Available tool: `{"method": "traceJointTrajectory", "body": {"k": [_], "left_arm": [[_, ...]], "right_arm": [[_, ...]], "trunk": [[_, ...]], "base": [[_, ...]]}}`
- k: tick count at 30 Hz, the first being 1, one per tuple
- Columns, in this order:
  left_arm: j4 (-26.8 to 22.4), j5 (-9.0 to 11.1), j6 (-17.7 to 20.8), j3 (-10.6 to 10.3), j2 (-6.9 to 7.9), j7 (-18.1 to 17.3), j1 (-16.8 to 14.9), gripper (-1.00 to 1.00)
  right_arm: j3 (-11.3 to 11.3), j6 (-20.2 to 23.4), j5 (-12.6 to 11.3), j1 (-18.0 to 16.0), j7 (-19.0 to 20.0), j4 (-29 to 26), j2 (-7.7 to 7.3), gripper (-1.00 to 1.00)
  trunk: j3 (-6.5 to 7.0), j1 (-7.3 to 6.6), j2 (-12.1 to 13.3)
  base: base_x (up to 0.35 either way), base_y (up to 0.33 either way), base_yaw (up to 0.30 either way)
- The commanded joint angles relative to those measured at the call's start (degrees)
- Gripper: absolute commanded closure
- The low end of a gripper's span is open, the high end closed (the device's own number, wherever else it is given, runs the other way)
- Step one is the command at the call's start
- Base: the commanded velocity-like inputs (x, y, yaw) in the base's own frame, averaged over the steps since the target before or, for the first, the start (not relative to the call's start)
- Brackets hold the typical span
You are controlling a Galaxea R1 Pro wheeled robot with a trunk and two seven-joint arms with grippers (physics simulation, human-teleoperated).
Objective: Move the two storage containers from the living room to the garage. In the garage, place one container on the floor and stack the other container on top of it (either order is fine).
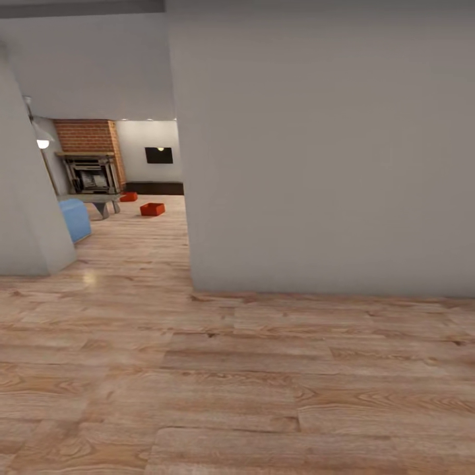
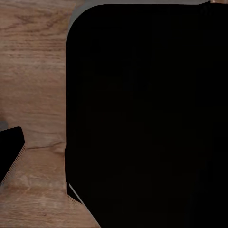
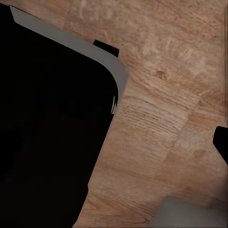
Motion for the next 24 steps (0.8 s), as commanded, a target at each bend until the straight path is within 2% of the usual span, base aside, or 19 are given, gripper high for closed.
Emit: {"method": "traceJointTrajectory", "body": {"k": [1,24], "left_arm": [[-0.02,0.37,-0.06,0.02,0.00,0.01,-0.01,-1.00],[-0.02,0.32,-0.06,0.10,-0.10,0.01,-0.01,-1.00]], "right_arm": [[0.49,-0.28,-0.53,-0.05,-0.01,0.12,0.02,-1.00],[0.57,-0.28,-0.58,-0.05,-0.01,0.10,0.11,-1.00]], "trunk": [[-0.05,0.03,-0.02],[-0.05,0.03,-0.02]], "base": [[0.322,0.000,0.000],[0.322,0.000,0.000]]}}
